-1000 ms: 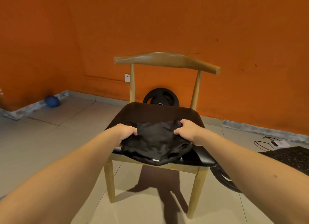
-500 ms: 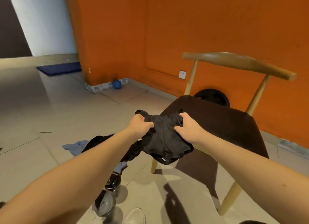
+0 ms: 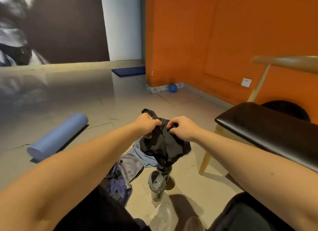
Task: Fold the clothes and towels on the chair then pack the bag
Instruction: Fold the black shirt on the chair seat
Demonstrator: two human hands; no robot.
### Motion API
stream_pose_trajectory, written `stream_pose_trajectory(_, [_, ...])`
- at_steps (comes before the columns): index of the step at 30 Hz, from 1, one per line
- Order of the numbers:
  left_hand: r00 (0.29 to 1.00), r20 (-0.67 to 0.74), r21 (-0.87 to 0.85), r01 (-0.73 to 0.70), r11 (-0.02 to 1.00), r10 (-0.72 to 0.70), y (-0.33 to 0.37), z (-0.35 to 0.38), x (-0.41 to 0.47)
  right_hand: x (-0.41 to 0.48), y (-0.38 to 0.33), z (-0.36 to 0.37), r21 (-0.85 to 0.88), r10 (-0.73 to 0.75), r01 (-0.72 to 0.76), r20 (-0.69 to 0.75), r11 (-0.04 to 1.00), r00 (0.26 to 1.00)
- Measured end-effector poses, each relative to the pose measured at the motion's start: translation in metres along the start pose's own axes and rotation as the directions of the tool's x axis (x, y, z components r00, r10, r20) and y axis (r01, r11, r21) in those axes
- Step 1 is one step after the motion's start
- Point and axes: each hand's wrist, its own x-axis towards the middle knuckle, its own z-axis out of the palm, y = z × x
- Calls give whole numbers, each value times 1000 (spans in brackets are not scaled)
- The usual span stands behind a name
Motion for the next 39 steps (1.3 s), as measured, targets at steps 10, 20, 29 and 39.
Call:
stream_pose_trajectory(10, [986,-77,-55,144,988,-148,-80,-58,11,55,-61,87,225,-128,74,237,972,963])
stream_pose_trajectory(20, [909,-184,-170,345,923,-374,-233,-87,29,111,-107,236,235,-165,64,441,970,882])
stream_pose_trajectory(29, [893,-114,-197,410,890,-436,-365,-120,27,144,-104,350,161,-265,212,489,964,831])
stream_pose_trajectory(39, [949,-243,694,314,648,-200,-482,-149,46,130,-98,415,36,-282,346,661,938,695])
